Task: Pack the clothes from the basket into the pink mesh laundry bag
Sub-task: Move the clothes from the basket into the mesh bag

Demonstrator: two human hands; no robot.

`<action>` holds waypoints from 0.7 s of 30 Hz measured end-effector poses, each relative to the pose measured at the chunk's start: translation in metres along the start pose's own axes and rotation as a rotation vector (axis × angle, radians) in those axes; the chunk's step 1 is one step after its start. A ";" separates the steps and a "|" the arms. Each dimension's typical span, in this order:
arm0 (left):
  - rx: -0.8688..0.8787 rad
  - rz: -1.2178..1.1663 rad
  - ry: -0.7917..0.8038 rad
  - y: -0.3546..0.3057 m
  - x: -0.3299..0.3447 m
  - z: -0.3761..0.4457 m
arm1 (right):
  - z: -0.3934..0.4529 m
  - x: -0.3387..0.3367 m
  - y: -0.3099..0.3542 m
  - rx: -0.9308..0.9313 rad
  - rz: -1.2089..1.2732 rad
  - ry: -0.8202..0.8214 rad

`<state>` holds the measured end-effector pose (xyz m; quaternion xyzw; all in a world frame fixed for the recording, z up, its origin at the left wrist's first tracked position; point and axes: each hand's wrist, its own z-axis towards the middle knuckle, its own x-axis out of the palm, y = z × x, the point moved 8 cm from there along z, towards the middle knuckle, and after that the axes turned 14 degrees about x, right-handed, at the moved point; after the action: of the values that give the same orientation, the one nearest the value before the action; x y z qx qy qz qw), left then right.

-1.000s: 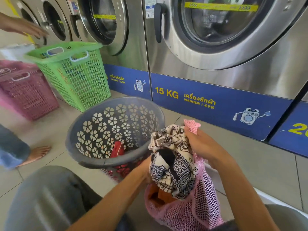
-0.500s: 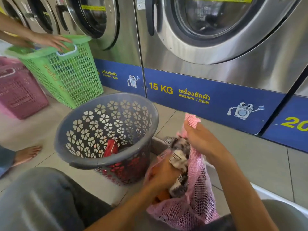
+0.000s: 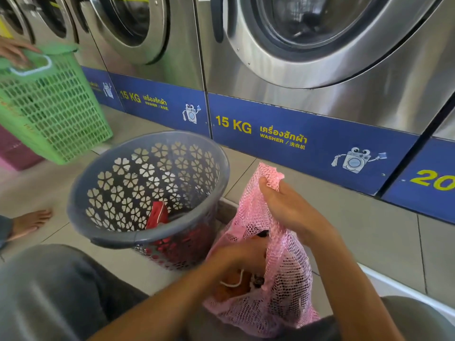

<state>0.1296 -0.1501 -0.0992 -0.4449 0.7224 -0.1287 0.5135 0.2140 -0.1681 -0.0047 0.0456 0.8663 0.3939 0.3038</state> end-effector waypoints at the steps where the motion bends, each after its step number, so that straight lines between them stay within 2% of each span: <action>1: 0.112 0.010 0.020 -0.008 -0.016 0.003 | 0.000 0.001 0.001 -0.003 -0.003 0.001; 3: 0.181 0.032 0.001 -0.009 -0.044 -0.004 | 0.000 0.002 0.001 0.000 0.001 0.004; 5: 0.156 -0.069 -0.070 0.008 -0.076 -0.012 | 0.000 0.004 0.002 0.001 0.001 0.008; 8: 0.195 -0.218 -0.274 0.016 -0.137 -0.034 | -0.002 0.011 0.008 -0.013 -0.009 0.019; 11: 0.159 -0.196 -0.481 0.044 -0.180 -0.047 | -0.003 0.020 0.016 -0.031 -0.046 0.039; 13: 0.104 -0.189 -0.536 0.071 -0.194 -0.046 | -0.002 0.028 0.021 -0.041 -0.090 0.050; 16: 0.023 -0.142 -0.516 0.117 -0.197 -0.037 | 0.002 0.039 0.027 -0.053 -0.158 0.064; 18: -0.030 -0.031 -0.475 0.148 -0.191 -0.028 | 0.007 0.048 0.029 -0.047 -0.169 0.081; 21: -0.090 0.183 -0.221 0.189 -0.157 -0.005 | 0.016 0.063 0.033 -0.057 -0.172 0.115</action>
<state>0.0410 0.0784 -0.1205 -0.4114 0.7038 0.0009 0.5791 0.1661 -0.1150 -0.0202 -0.0604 0.8716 0.3926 0.2873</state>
